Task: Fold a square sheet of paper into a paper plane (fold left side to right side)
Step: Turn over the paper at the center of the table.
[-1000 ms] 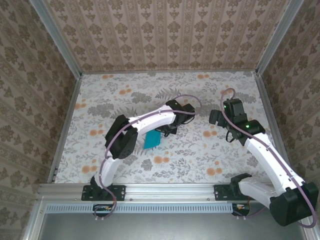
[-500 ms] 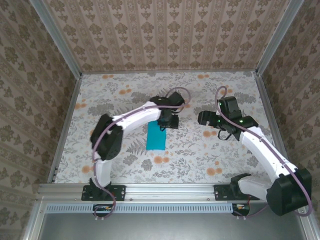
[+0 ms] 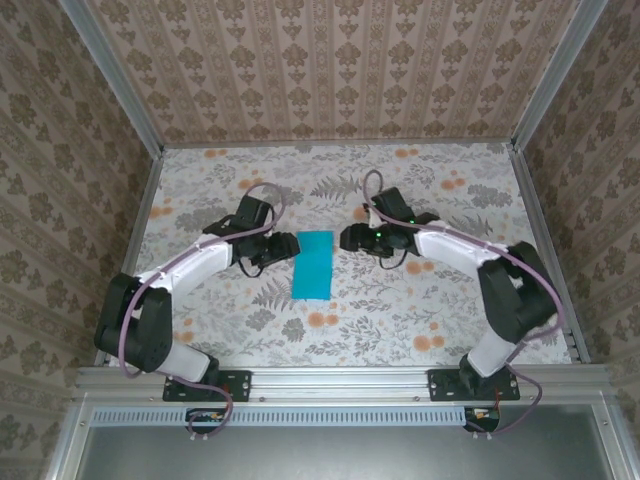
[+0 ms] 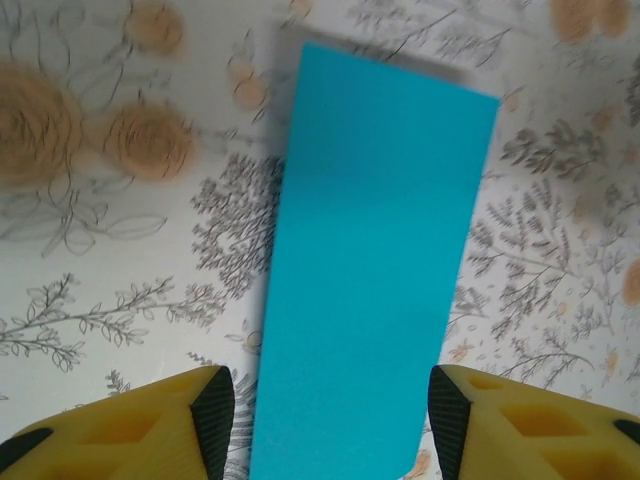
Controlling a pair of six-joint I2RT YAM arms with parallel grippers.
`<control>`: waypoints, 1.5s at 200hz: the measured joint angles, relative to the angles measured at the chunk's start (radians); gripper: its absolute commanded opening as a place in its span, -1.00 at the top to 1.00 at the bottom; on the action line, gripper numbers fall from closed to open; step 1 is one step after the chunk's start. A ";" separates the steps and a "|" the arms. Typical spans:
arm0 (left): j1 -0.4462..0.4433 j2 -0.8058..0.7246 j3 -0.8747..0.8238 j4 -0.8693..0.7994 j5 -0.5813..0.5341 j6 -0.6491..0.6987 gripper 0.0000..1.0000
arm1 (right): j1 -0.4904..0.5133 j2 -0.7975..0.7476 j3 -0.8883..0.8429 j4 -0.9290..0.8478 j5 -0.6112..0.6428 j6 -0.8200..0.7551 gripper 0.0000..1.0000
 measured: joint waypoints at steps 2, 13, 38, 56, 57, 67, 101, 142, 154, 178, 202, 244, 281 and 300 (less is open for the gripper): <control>0.005 0.000 -0.006 0.003 0.008 0.000 -0.15 | 0.003 0.008 0.008 0.003 -0.001 0.001 -0.38; 0.027 0.000 -0.027 0.019 0.040 0.000 -0.16 | 0.020 0.066 0.061 0.021 -0.003 0.007 -0.36; 0.072 0.011 -0.055 0.066 0.095 0.000 -0.20 | 0.045 0.174 0.161 0.059 -0.016 0.023 -0.31; 0.084 0.036 -0.063 0.095 0.127 0.000 -0.22 | 0.052 0.231 0.205 0.075 -0.027 0.026 -0.29; 0.084 0.038 -0.064 0.097 0.129 0.000 -0.22 | 0.052 0.232 0.206 0.076 -0.027 0.026 -0.29; 0.084 0.054 -0.066 0.109 0.145 0.000 -0.23 | 0.052 0.264 0.229 0.082 -0.037 0.027 -0.27; 0.084 0.109 -0.066 0.135 0.183 0.001 -0.25 | 0.052 0.341 0.284 0.081 -0.047 0.029 -0.23; 0.083 0.140 -0.066 0.151 0.214 0.001 -0.27 | 0.052 0.382 0.312 0.056 -0.046 0.017 -0.19; 0.083 0.149 -0.066 0.157 0.224 0.000 -0.27 | 0.052 0.388 0.312 0.048 -0.046 0.014 -0.19; 0.083 0.166 -0.066 0.174 0.245 0.000 -0.23 | 0.052 0.393 0.312 0.036 -0.046 0.010 -0.18; 0.077 0.187 -0.066 0.191 0.262 -0.005 -0.16 | 0.052 0.393 0.312 0.033 -0.047 0.002 -0.17; 0.063 0.203 -0.055 0.203 0.283 -0.014 0.33 | 0.052 0.393 0.312 0.033 -0.047 -0.005 -0.17; 0.058 0.210 -0.045 0.213 0.286 -0.031 0.85 | 0.052 0.390 0.312 0.033 -0.044 -0.026 -0.25; 0.055 0.210 -0.045 0.214 0.286 -0.039 0.96 | 0.052 0.357 0.286 0.034 -0.019 -0.059 -0.35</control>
